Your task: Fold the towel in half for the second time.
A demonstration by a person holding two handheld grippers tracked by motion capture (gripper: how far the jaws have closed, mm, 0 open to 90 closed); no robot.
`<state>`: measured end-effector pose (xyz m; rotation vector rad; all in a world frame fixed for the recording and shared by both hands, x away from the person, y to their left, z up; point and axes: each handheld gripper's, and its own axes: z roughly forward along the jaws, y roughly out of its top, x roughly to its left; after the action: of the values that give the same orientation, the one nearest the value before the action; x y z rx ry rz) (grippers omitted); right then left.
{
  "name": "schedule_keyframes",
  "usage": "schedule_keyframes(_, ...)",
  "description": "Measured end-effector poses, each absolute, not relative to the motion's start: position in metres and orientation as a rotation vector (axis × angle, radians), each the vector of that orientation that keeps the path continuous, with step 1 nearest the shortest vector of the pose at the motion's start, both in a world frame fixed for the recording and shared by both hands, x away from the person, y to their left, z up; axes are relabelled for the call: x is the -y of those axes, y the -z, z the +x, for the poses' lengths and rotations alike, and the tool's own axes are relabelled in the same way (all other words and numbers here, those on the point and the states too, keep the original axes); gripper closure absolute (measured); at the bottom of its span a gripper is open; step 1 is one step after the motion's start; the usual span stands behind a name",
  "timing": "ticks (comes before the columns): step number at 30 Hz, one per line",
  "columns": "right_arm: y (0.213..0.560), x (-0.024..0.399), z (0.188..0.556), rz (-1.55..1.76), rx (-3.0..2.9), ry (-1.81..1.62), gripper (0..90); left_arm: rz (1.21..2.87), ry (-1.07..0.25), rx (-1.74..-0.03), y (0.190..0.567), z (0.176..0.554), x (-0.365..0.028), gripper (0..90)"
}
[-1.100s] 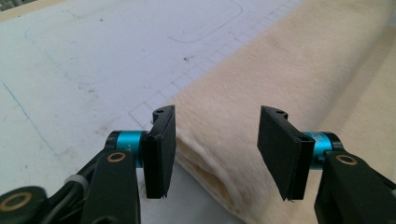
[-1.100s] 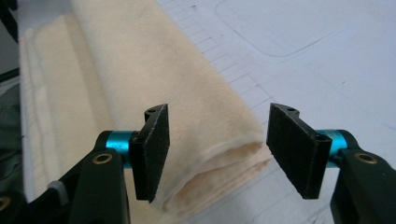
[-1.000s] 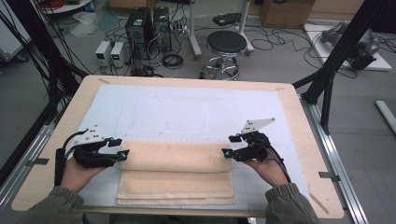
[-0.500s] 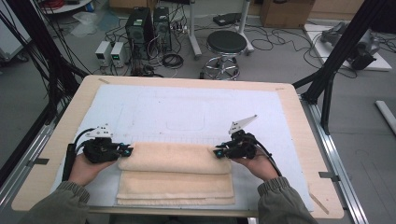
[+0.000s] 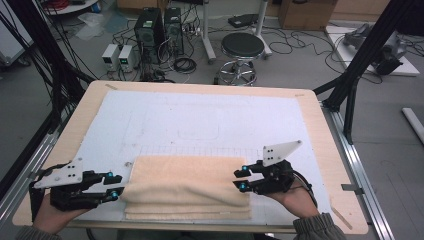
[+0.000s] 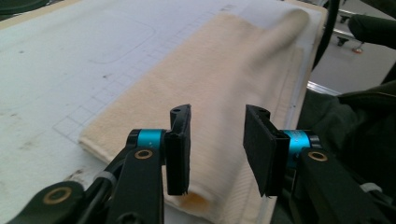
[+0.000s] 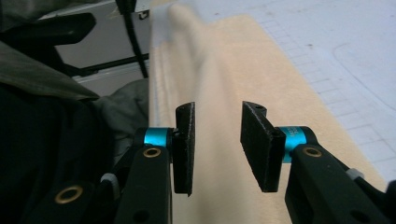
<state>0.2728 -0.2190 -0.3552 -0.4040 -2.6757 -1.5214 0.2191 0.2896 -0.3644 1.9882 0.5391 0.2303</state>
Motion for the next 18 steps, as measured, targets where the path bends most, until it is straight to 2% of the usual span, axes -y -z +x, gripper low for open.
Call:
schedule_keyframes(3,0.364,0.219,0.286,-0.488,2.712,1.493,60.9,2.008,-0.243,-0.581,0.373,0.228,-0.286,58.1)
schedule_keyframes(12,0.398,0.216,0.33,-0.726,2.88,1.32,40.7,2.065,-0.356,-0.773,0.407,0.277,-0.269,44.7)
schedule_keyframes(18,0.415,0.215,0.35,-0.806,2.864,1.265,36.8,2.075,-0.369,-0.873,0.422,0.308,-0.264,38.5)
